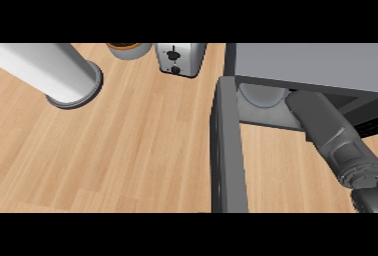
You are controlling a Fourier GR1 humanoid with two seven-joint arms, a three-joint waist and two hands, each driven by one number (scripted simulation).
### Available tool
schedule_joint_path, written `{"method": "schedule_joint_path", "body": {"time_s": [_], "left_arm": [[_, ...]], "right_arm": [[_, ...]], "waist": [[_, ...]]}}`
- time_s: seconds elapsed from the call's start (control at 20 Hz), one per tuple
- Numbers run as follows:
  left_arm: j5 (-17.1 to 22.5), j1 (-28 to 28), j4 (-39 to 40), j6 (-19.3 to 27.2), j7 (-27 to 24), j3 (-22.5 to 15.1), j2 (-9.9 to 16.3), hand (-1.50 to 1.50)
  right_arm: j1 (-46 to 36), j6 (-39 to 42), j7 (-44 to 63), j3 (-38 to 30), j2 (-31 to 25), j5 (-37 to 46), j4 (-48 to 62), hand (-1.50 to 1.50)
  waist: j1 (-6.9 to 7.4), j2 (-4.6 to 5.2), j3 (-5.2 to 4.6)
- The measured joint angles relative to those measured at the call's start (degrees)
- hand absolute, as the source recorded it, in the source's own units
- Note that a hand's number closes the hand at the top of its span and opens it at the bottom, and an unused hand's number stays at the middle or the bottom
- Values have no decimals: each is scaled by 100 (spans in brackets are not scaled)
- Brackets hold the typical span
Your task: Pick up the milk, place it into the microwave and close the microwave
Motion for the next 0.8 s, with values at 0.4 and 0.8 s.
{"method": "schedule_joint_path", "body": {"time_s": [0.4, 0.8], "left_arm": [[-227, -142, 184, -198, -34, -252, 35, -150], [-243, -165, 284, -564, -85, -614, 9, -150]], "right_arm": [[-38, 549, -490, -71, 118, -78, -116, -150], [-47, 1544, -938, -464, 268, -508, -188, -150]], "waist": [[-32, 9, 30], [-122, -43, 29]]}}
